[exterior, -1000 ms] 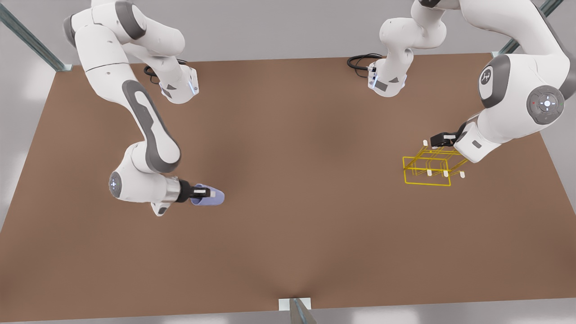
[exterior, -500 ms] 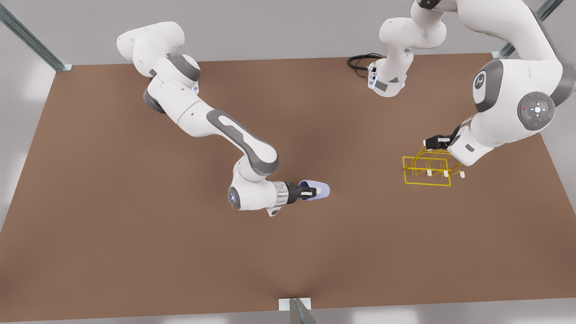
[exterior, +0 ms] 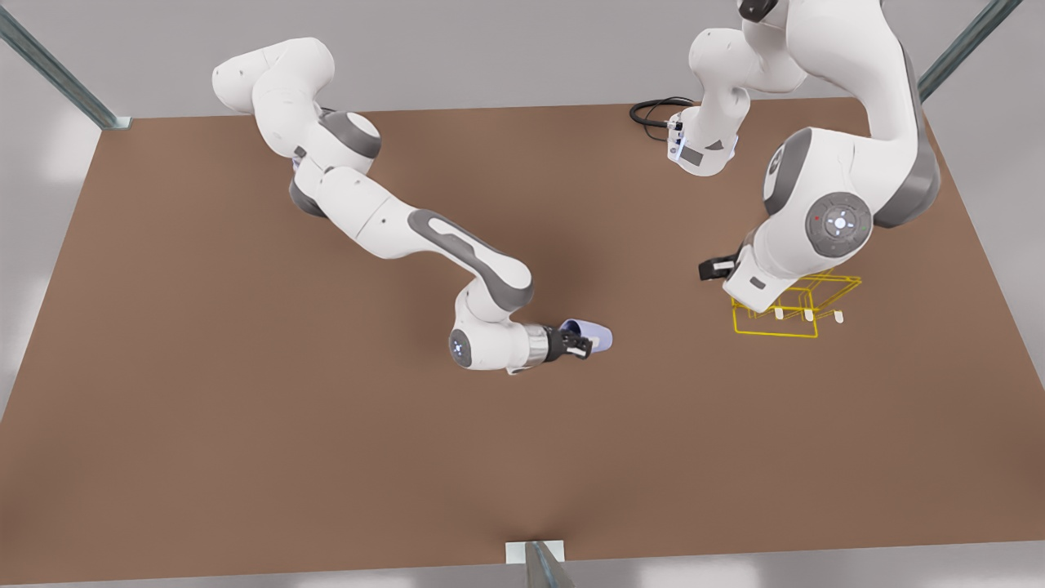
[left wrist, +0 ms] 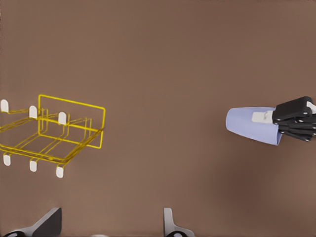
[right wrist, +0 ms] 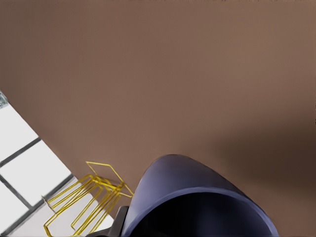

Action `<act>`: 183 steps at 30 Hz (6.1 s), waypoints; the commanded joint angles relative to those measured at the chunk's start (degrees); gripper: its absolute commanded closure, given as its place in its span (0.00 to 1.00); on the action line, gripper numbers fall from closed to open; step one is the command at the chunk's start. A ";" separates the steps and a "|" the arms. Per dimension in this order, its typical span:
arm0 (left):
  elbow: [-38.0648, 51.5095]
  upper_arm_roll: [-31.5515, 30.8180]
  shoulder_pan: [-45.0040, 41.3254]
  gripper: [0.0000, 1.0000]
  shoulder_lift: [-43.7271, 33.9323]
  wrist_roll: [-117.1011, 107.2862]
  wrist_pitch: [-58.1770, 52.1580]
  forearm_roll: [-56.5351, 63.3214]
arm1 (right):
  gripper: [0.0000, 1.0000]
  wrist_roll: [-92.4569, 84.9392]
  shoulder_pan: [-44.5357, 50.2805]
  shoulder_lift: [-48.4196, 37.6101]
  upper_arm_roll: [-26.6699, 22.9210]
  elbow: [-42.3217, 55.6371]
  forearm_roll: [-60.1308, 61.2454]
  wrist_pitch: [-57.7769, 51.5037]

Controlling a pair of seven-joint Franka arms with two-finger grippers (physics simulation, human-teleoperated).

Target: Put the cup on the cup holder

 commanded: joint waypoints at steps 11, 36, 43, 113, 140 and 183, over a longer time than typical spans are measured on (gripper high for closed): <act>-0.12 0.04 -0.19 0.00 0.50 -16.63 -0.16 0.20 | 0.78 10.75 0.37 0.98 -1.27 -0.59 0.15 4.23; -1.52 -0.57 -12.76 0.00 10.86 -87.28 26.46 -6.57 | 0.03 -38.64 -21.69 -55.08 -33.71 -32.22 -25.77 -37.60; -5.30 -0.49 -13.02 0.00 17.63 -131.15 48.18 -6.57 | 0.00 -42.16 -23.63 -56.50 -35.20 -30.29 -26.04 -44.90; 1.73 46.71 -44.22 0.27 31.34 -94.95 17.07 31.32 | 0.00 -42.69 -24.33 -56.06 -34.67 -27.75 -27.36 -43.84; -35.98 65.78 -60.22 0.27 42.51 -91.25 35.00 41.60 | 0.00 -43.21 -24.42 -55.97 -34.67 -27.83 -27.27 -43.84; -34.83 64.99 -53.98 0.00 43.03 -95.65 41.23 38.79 | 0.00 -43.39 -24.77 -55.97 -34.76 -27.92 -27.01 -43.84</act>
